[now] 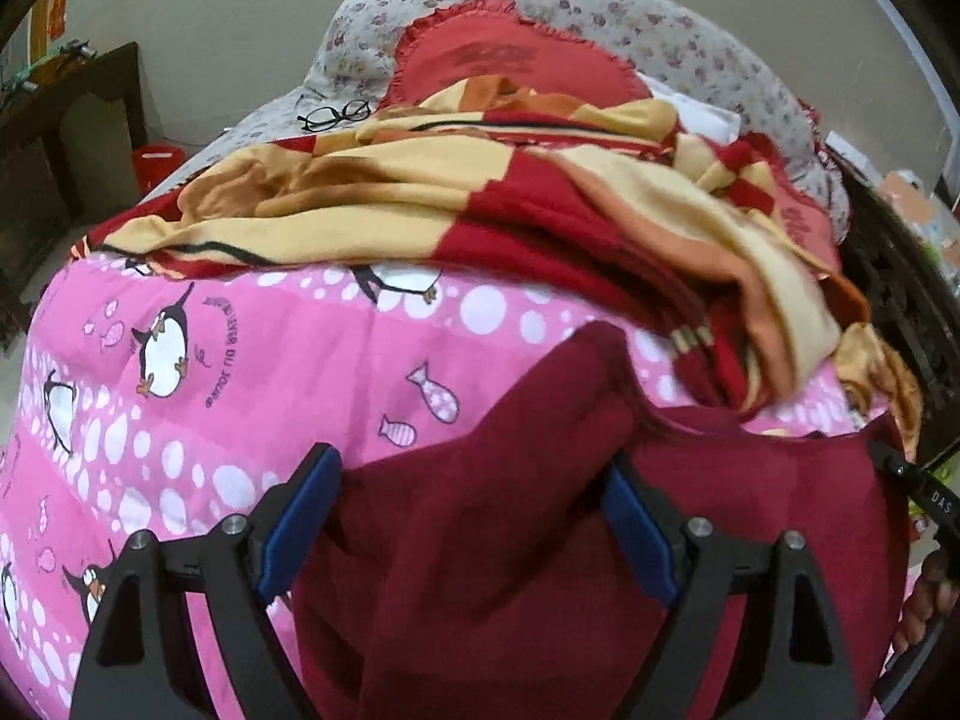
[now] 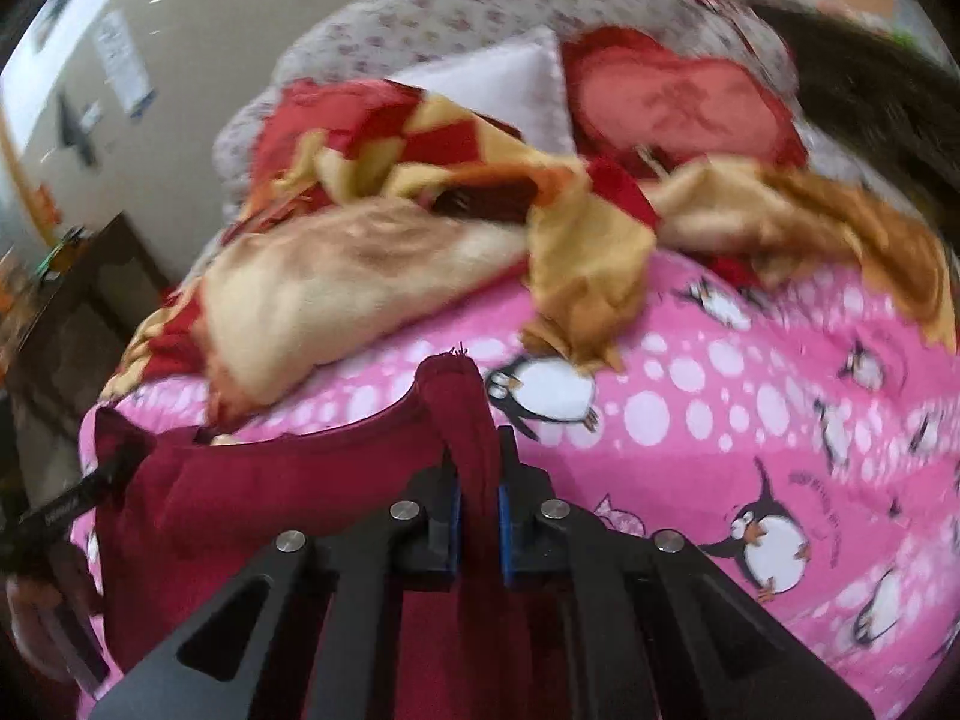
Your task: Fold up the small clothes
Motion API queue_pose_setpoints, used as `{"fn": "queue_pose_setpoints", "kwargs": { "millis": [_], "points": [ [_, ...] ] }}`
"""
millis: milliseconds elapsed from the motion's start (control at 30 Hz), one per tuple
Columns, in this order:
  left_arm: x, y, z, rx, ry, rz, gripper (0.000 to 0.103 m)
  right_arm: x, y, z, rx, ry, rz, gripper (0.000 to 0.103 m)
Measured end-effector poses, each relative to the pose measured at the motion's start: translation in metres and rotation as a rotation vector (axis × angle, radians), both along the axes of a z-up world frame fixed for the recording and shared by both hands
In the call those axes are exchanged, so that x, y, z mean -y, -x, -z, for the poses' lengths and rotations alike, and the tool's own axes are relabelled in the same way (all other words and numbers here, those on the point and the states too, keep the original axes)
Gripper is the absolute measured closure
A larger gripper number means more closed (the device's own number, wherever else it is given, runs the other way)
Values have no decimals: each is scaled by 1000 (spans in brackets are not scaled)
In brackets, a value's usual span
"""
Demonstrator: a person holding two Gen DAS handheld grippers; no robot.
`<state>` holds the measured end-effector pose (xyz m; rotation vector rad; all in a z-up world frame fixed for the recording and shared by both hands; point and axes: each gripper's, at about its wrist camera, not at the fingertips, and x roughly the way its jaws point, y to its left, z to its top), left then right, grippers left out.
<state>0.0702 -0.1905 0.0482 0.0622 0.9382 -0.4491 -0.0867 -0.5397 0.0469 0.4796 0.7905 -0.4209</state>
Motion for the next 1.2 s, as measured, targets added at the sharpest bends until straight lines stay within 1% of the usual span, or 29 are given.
{"fn": "queue_pose_setpoints", "kwargs": {
  "millis": [67,133,200,233,300,400,533,633,700,767,833,900,933,1000,1033,1067,1133,1167,1200],
  "points": [
    [5,2,2,29,-34,11,13,4,-3,13,-26,-29,15,78],
    [3,3,1,33,-32,18,13,8,1,16,-7,-59,32,76],
    [0,5,-1,29,-24,22,13,11,11,9,19,-87,53,59],
    [-2,7,-4,32,-28,20,13,12,18,3,23,-90,75,57],
    [-3,11,-9,46,-31,19,13,10,29,-7,47,-87,87,57],
    [-4,15,-15,54,-25,21,13,-6,37,-25,77,-44,40,57],
    [-4,11,-17,44,-17,7,13,-40,33,-39,84,22,-70,57],
    [-7,6,-15,28,-9,-9,13,-51,25,-43,92,40,-87,57],
    [-9,2,-13,13,-3,-17,13,-49,24,-44,108,49,-66,57],
    [-10,-4,-9,-11,-2,-21,13,-43,26,-45,117,78,9,57],
    [-11,-11,-2,-41,-5,-19,13,-31,28,-45,90,103,103,57],
    [-12,-12,1,-46,4,-21,12,-22,29,-44,64,93,146,57],
    [-11,-12,1,-41,1,-19,11,-23,32,-47,89,77,129,57],
    [-9,-11,2,-34,-8,-17,10,-32,35,-53,149,66,44,57],
    [-9,-12,2,-33,-9,-18,10,-42,34,-55,166,85,-16,57],
    [-8,-12,2,-33,-9,-19,10,-48,32,-54,165,97,-46,57],
    [-8,-13,3,-35,-8,-21,9,-58,20,-43,119,101,-114,57],
    [-8,-14,3,-37,-8,-21,8,-59,15,-37,94,92,-125,57],
    [-8,-15,3,-40,-8,-19,7,-56,7,-25,44,77,-123,57]
  ]
}}
